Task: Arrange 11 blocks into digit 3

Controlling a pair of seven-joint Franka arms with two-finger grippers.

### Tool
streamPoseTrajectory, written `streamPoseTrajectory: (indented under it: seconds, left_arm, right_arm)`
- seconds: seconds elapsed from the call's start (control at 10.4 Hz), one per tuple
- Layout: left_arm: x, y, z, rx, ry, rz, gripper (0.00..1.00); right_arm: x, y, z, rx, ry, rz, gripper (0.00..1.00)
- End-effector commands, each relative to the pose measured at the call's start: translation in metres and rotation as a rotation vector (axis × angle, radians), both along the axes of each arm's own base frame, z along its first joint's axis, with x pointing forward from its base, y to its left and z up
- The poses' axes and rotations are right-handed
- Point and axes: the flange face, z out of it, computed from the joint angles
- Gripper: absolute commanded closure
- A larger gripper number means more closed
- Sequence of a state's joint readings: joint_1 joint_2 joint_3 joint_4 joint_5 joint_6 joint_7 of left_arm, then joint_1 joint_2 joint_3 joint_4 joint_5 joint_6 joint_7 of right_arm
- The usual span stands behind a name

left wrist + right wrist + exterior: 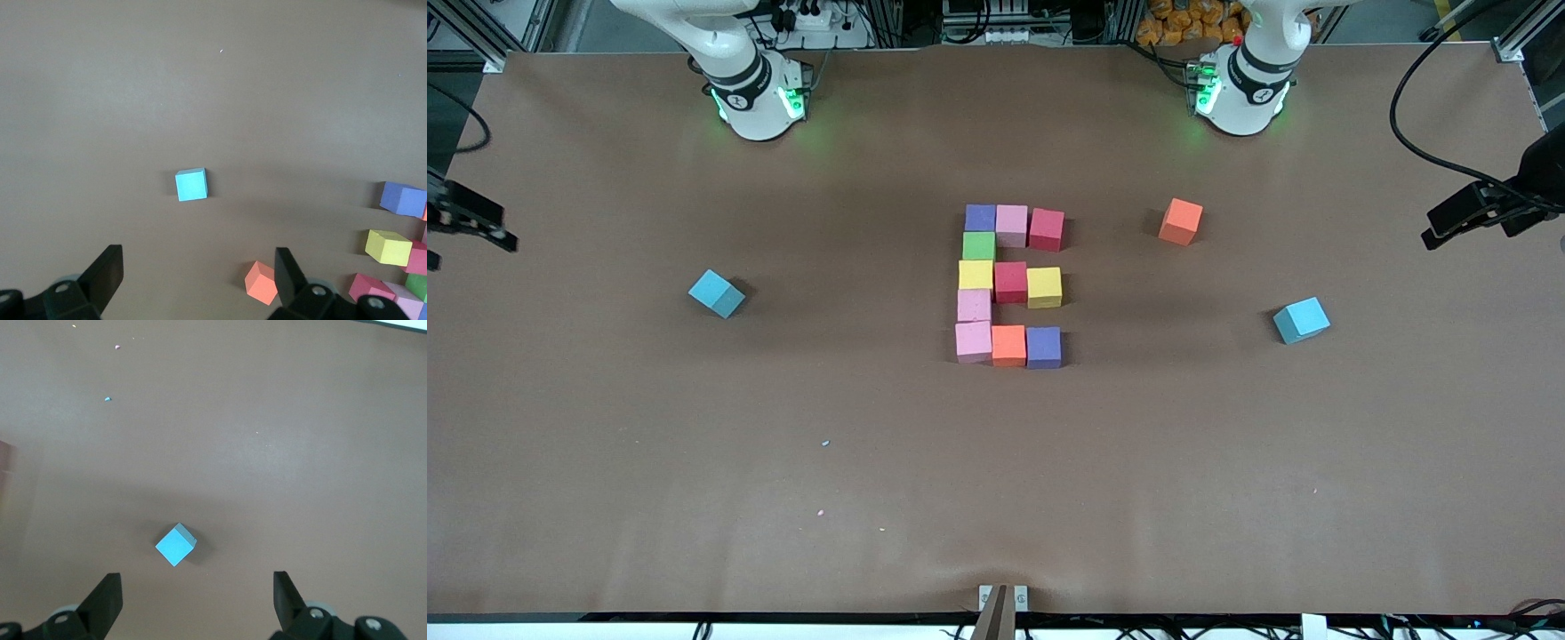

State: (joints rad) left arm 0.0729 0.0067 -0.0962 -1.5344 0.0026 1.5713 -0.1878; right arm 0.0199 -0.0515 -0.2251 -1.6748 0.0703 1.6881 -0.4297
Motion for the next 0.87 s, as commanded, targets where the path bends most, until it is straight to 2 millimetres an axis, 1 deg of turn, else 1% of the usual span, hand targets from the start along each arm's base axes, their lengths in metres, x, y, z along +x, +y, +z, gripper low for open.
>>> streamPoseTrajectory:
  seconds: [0.0,0.19,0.29,0.38,0.58,0.67,0.77]
  left_arm:
    - [0.000,0.002,0.000,0.038,-0.007,-0.015,0.00]
    - [-0.001,0.002,0.001,0.047,-0.009,-0.019,0.00]
    - [-0.004,0.001,0.001,0.048,0.011,-0.020,0.00]
    - [-0.006,0.000,0.001,0.050,0.018,-0.021,0.00]
    - [-0.006,-0.002,0.002,0.051,0.020,-0.027,0.00]
    - [-0.006,-0.003,0.002,0.051,0.021,-0.029,0.00]
    - [-0.006,-0.008,0.002,0.050,0.021,-0.042,0.00]
  right_arm:
    - [-0.004,0.007,0.011,-0.006,-0.013,-0.079,0.00]
    - [-0.007,0.011,0.010,0.009,0.017,-0.205,0.00]
    - [-0.005,0.007,0.006,0.010,0.018,-0.247,0.00]
    - [-0.002,0.006,0.007,0.005,0.008,-0.265,0.00]
    - [-0.004,0.003,0.008,-0.013,0.010,-0.314,0.00]
    - [-0.003,0.011,0.010,-0.036,0.003,-0.344,0.00]
    - [0.001,0.035,0.013,-0.067,-0.012,-0.345,0.00]
